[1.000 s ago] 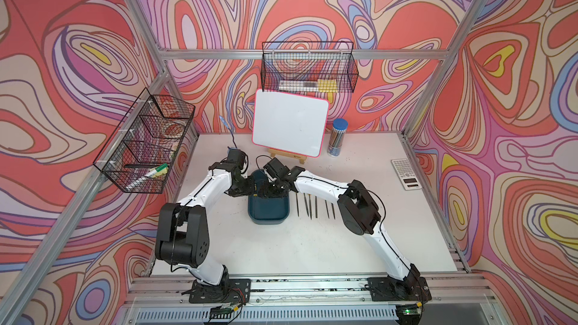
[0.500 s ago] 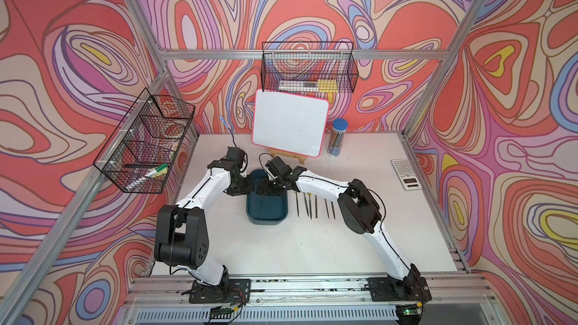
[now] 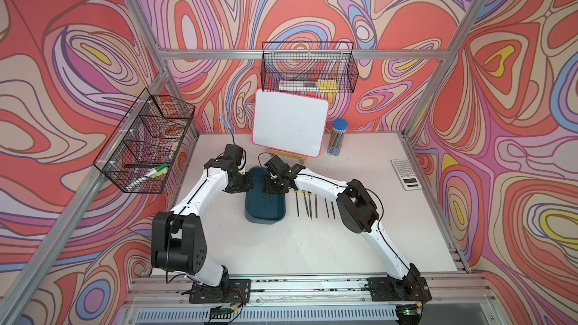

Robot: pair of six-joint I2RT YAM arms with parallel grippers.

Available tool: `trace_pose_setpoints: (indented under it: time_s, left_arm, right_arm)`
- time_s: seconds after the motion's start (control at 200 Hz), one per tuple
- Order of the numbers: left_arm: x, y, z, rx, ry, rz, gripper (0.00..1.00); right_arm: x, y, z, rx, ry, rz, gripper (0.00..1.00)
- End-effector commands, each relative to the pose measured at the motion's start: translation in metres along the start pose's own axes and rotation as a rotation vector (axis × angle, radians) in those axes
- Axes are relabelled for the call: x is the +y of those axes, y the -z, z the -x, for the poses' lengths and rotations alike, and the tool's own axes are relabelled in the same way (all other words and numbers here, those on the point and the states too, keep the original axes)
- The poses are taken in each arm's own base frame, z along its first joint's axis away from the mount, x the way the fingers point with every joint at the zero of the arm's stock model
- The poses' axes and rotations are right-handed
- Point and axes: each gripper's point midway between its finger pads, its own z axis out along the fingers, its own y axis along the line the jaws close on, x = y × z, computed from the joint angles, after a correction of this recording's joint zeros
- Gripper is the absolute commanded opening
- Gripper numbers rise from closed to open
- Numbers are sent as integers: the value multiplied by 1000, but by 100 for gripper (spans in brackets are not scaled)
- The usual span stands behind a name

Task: Take the file tool out of the storage box
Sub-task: Pick up the file tool from the storage box.

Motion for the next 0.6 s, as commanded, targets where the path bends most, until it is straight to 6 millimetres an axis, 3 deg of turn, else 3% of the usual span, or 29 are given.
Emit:
trace_pose_setpoints:
  time_s: [0.0,0.09,0.235,0.426,0.596]
  left_arm:
    - [-5,18,11,-47,-6,-18,0]
    - [-4,16,10,-43,-5,-13,0]
    - [0,4,5,-16,-4,2,0]
    - [9,-24,-7,34,3,29,0]
    - [14,-43,-14,80,5,47,0]
  right_arm:
    - [-23,-20,-18,47,-2,-76,17]
    - [-15,-16,-12,25,4,-40,6]
    - [7,2,0,-35,4,61,0]
    - [40,49,29,-163,30,174,0]
    - [38,93,52,-262,19,184,0]
